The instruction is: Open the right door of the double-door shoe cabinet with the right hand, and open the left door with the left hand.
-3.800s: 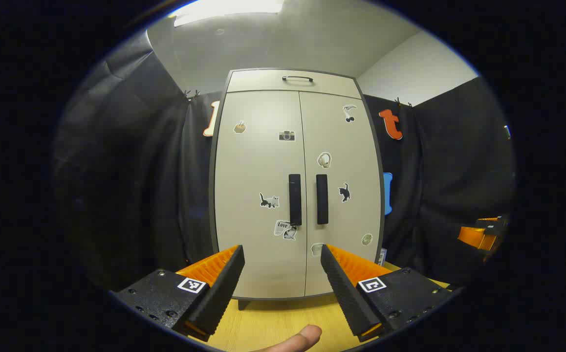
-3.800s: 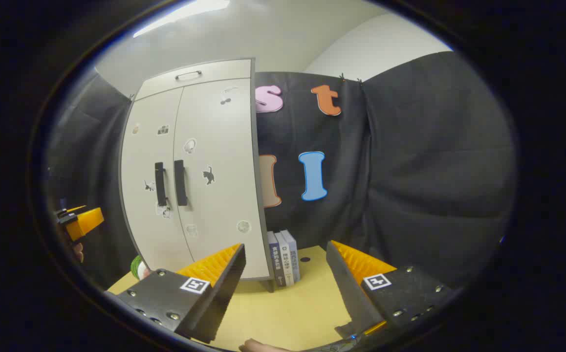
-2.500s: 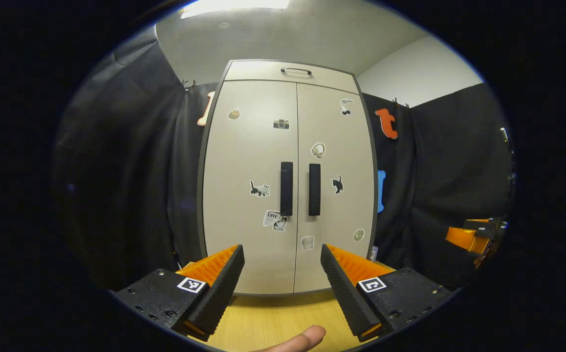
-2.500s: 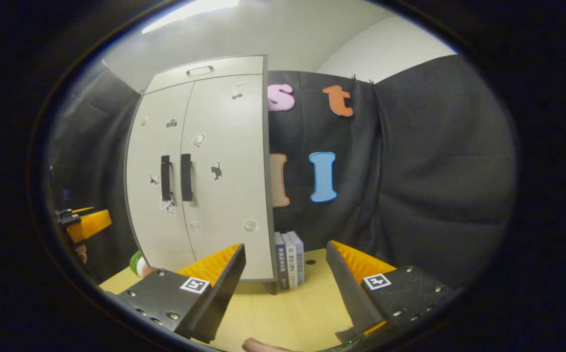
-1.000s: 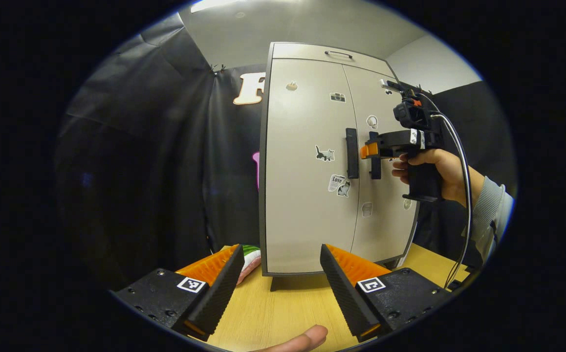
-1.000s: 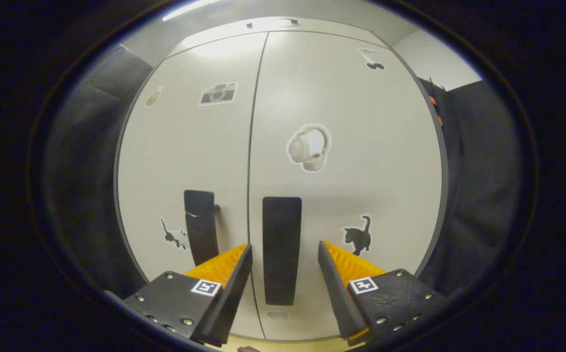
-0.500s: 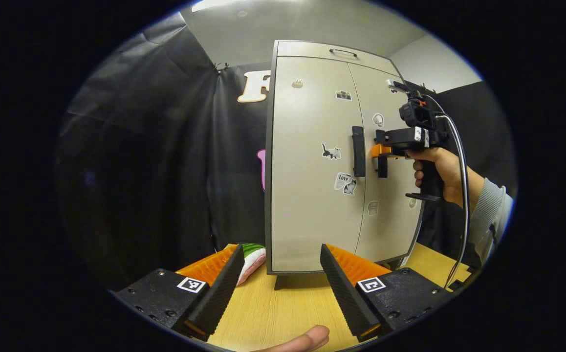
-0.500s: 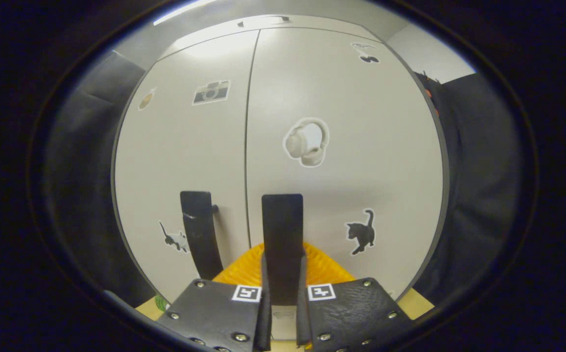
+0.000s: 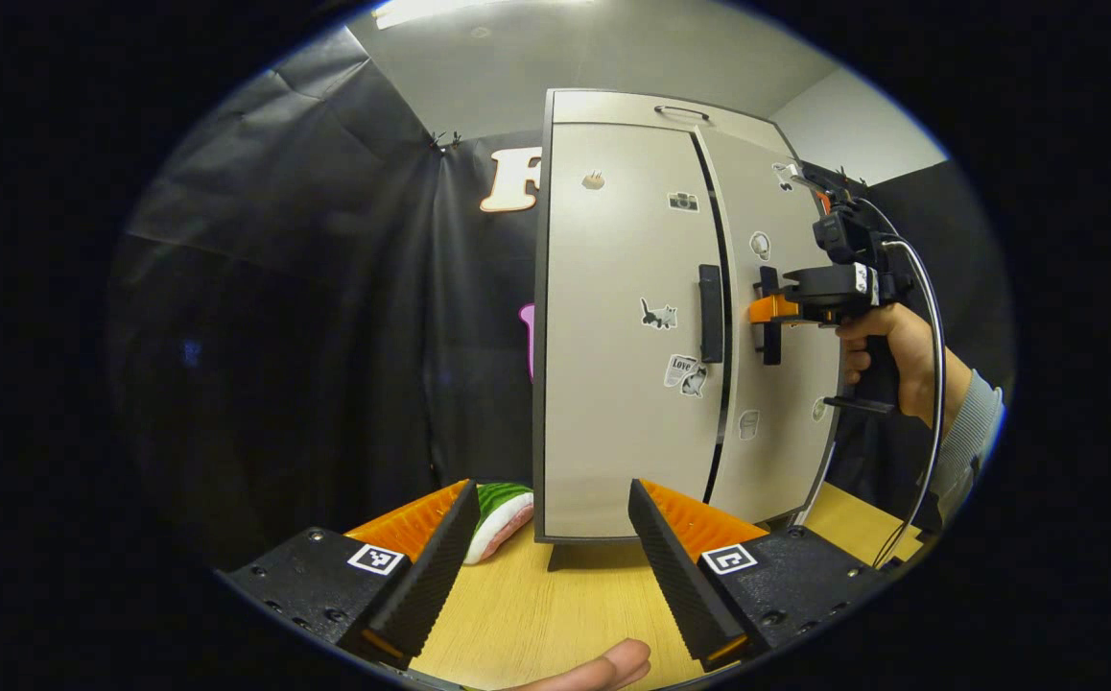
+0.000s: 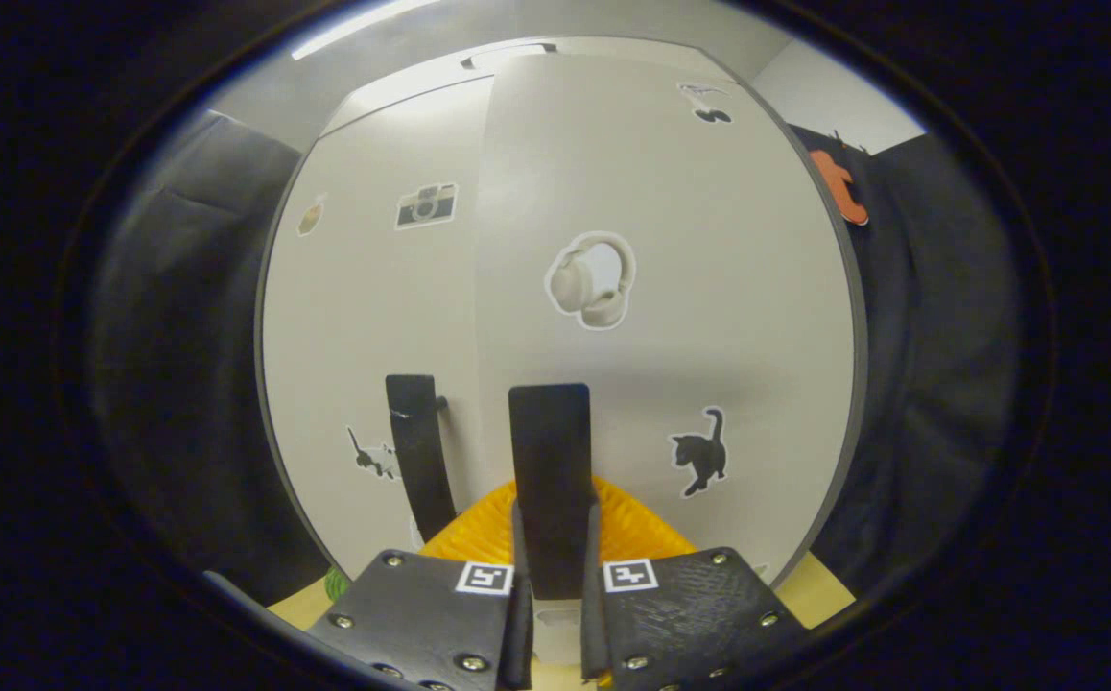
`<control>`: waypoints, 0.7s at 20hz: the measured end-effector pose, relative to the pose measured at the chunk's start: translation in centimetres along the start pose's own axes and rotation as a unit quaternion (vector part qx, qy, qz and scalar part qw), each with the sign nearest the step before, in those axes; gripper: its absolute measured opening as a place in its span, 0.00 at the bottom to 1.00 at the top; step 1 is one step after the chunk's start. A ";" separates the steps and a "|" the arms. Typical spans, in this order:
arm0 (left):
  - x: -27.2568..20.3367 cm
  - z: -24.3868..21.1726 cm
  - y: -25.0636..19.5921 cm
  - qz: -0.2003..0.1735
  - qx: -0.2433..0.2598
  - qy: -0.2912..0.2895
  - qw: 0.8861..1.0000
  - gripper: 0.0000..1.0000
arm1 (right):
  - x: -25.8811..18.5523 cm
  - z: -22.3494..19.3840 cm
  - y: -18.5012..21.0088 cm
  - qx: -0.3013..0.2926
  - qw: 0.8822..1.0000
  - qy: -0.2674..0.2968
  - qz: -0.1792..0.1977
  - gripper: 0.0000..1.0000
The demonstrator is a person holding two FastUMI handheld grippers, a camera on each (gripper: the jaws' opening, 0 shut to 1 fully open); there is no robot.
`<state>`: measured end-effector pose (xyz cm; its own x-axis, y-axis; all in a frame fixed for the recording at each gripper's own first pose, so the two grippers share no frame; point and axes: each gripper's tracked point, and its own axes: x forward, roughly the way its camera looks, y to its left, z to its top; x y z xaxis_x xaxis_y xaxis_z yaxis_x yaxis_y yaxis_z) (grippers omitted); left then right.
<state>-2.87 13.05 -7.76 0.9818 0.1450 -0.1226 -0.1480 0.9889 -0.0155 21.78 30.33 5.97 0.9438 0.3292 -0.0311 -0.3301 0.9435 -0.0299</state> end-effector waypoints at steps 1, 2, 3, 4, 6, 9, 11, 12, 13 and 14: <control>-0.3 0.1 -0.3 -0.002 0.000 -0.001 1.000 0.97 | -0.7 0.0 -0.2 0.002 1.000 0.002 0.006 0.20; -0.5 0.1 -0.6 -0.003 0.000 0.000 1.000 0.97 | -1.2 -0.1 -0.3 0.003 1.000 0.005 0.012 0.20; -0.6 0.1 -0.8 -0.002 -0.002 0.002 1.000 0.97 | -1.8 -0.1 -0.5 0.003 1.000 0.006 0.016 0.20; -0.7 0.3 -0.9 -0.001 -0.005 0.002 1.000 0.97 | -2.3 0.0 -0.6 0.003 1.000 0.006 0.019 0.20; -1.0 0.3 -1.1 0.001 -0.011 0.003 1.000 0.97 | -3.3 -0.1 -1.1 0.004 1.000 0.007 0.028 0.20; -1.0 -0.1 -1.8 -0.004 -0.017 0.011 1.000 0.97 | -4.7 0.1 -1.7 0.000 0.999 0.009 0.037 0.20; -1.0 -0.3 -2.1 -0.006 -0.019 0.014 1.000 0.97 | -5.2 0.2 -1.8 0.003 0.999 0.012 0.045 0.20; -0.9 -0.2 -2.2 -0.006 -0.020 0.014 1.000 0.97 | -5.5 0.3 -2.0 0.004 0.999 0.011 0.048 0.20; -1.0 -0.3 -2.2 -0.005 -0.020 0.014 1.000 0.97 | -5.8 0.4 -2.1 0.004 0.999 0.010 0.052 0.20; -1.0 -0.2 -2.2 -0.006 -0.020 0.013 1.000 0.97 | -6.1 0.4 -2.2 0.006 0.998 0.010 0.056 0.20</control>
<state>-3.50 10.69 -7.77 0.9803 0.1309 -0.1479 -0.1405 0.9885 -0.0567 16.73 26.25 6.58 0.9002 0.4321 -0.0534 -0.4334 0.9011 -0.0138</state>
